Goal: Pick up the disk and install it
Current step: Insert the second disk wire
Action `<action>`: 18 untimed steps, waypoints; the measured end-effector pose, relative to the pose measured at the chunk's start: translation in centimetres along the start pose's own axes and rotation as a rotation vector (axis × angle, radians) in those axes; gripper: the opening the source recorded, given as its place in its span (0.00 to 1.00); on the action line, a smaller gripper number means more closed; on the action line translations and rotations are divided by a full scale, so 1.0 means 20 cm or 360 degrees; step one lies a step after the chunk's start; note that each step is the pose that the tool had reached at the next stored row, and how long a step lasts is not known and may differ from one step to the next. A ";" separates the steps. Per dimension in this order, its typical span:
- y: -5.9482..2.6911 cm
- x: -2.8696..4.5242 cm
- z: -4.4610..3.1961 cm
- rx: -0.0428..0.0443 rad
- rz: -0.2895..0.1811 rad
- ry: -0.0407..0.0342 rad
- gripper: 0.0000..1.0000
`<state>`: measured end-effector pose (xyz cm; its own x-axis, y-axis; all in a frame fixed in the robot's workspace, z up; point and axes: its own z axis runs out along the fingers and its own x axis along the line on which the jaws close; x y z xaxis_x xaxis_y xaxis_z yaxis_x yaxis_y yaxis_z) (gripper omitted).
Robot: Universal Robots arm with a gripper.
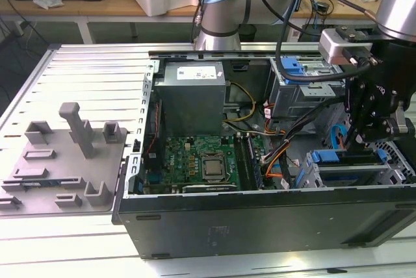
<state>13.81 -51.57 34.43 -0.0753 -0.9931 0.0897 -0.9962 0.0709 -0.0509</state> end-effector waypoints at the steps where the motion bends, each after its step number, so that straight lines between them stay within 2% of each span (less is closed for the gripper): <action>1: 0.000 0.000 0.000 0.0000 0.0000 0.0000 0.16; 18: -0.002 -0.002 0.017 0.0000 0.0000 0.0000 0.16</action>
<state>13.87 -51.57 34.09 -0.0750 -0.9931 0.0898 -0.9962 0.0707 -0.0509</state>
